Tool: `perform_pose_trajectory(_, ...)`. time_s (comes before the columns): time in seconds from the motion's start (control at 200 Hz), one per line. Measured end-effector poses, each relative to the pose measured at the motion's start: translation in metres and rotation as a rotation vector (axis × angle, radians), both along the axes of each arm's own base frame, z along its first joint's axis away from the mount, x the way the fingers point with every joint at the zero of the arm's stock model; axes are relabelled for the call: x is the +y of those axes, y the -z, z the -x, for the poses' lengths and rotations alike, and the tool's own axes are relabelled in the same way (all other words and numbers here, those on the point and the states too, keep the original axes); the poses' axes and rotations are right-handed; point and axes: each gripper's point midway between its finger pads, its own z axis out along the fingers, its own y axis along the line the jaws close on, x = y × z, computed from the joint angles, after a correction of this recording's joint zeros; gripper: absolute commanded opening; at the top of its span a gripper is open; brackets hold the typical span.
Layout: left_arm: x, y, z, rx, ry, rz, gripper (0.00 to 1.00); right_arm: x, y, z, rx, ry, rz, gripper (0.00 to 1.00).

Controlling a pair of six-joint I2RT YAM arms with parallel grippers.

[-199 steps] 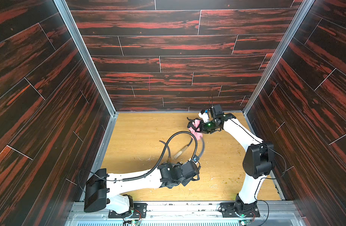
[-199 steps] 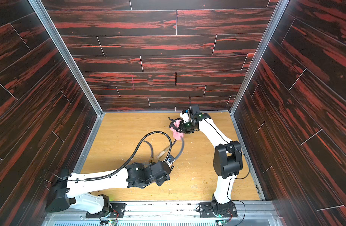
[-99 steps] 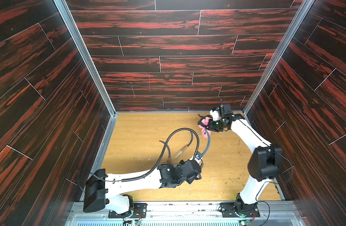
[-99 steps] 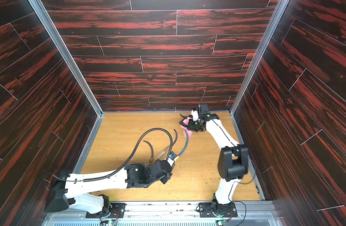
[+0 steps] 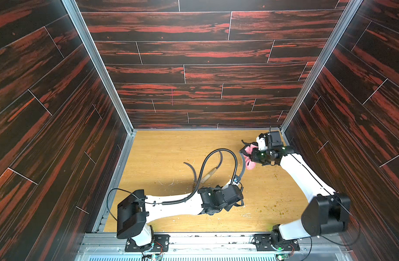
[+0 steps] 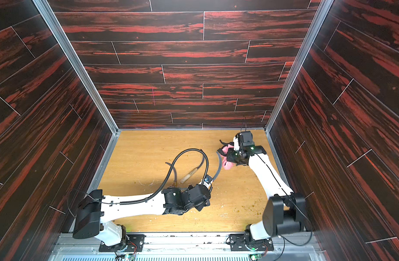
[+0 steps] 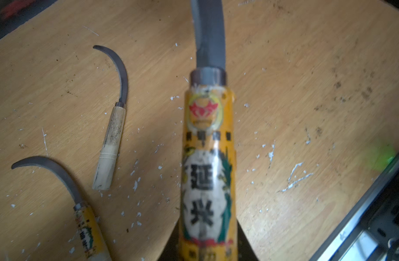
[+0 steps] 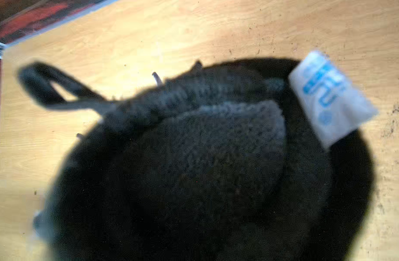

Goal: Wipe small sickles with rags
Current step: Wipe the small sickle, then place the rag at the center of the board, then place the small sickle at the center of the board.

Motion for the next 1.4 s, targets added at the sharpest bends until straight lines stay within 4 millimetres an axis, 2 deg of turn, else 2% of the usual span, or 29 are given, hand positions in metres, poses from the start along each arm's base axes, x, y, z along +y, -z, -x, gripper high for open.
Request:
perform_pose_trajectory(0.1,-0.005,-0.003,-0.006,-0.001,-0.018,0.025,0.00,-0.001,-0.007,0.010,-0.021,0.000,-0.010,0.00)
perform_pose_trajectory(0.23,-0.022,0.002,-0.019,0.011,-0.044,0.032,0.00,-0.010,-0.006,0.011,-0.026,0.031,0.021,0.00)
perform_pose_trajectory(0.326,-0.037,0.015,-0.026,0.035,-0.051,0.015,0.00,-0.023,0.005,0.012,0.001,0.069,0.039,0.00)
perform_pose_trajectory(0.441,-0.047,0.035,-0.033,0.074,-0.067,-0.018,0.00,-0.042,0.029,0.011,0.060,0.131,0.057,0.00)
perform_pose_trajectory(0.546,-0.043,0.049,-0.037,0.119,-0.097,-0.032,0.00,-0.060,0.046,0.010,0.110,0.192,0.069,0.01)
perform_pose_trajectory(0.696,-0.036,0.053,-0.049,0.164,-0.152,-0.012,0.00,-0.080,0.061,0.005,0.144,0.259,0.088,0.01)
perform_pose_trajectory(0.852,-0.043,0.070,-0.060,0.206,-0.179,-0.014,0.00,-0.084,0.076,0.004,0.177,0.269,0.108,0.03)
perform_pose_trajectory(1.107,-0.054,0.105,-0.057,0.301,-0.176,-0.044,0.00,-0.087,0.103,0.018,0.249,0.273,0.136,0.07)
perform_pose_trajectory(1.227,-0.058,0.109,-0.061,0.325,-0.177,-0.041,0.02,-0.087,0.104,0.020,0.253,0.270,0.139,0.07)
perform_pose_trajectory(1.403,-0.065,0.105,-0.065,0.342,-0.177,-0.020,0.05,-0.087,0.104,0.019,0.251,0.267,0.140,0.08)
